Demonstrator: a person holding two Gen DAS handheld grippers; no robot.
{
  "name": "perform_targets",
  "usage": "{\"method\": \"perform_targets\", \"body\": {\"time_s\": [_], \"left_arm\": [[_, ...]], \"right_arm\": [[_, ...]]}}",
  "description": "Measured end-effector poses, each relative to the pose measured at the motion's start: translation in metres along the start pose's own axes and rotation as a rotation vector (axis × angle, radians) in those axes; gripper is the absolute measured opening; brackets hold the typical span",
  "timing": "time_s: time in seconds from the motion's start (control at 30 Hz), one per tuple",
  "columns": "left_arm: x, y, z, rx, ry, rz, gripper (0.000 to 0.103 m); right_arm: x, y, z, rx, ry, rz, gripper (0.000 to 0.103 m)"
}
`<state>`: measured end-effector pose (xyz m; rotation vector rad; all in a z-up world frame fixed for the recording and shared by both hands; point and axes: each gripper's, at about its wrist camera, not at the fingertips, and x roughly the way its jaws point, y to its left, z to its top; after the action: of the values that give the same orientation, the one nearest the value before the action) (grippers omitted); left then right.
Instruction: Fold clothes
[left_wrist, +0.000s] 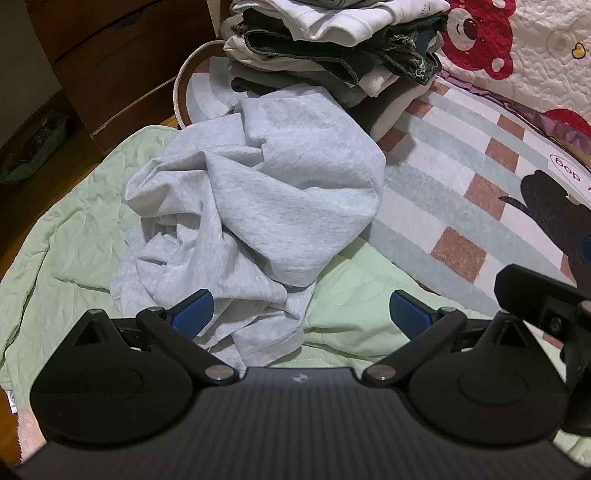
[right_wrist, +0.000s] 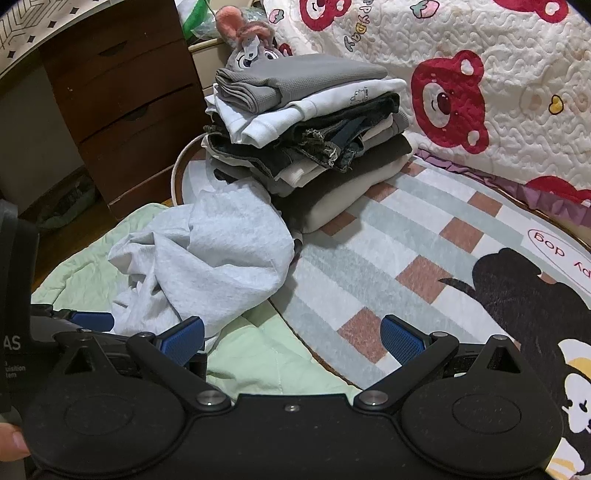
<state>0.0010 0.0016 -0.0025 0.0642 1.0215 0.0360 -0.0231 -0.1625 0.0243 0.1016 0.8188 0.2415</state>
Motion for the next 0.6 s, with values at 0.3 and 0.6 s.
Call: {"method": "perform_targets", "body": {"time_s": [0.3,0.6], "left_arm": [[-0.0002,0.0017,-0.0005,-0.003,0.002,0.001,0.103],[0.0000,0.0013,-0.0005,-0.002,0.006,0.000,0.103]], "right_arm": [[0.0004,-0.0003,-0.0019,0.004,-0.001,0.003,0.103],[0.0006,-0.0003,-0.0038,0.008,-0.002,0.006,0.103]]}}
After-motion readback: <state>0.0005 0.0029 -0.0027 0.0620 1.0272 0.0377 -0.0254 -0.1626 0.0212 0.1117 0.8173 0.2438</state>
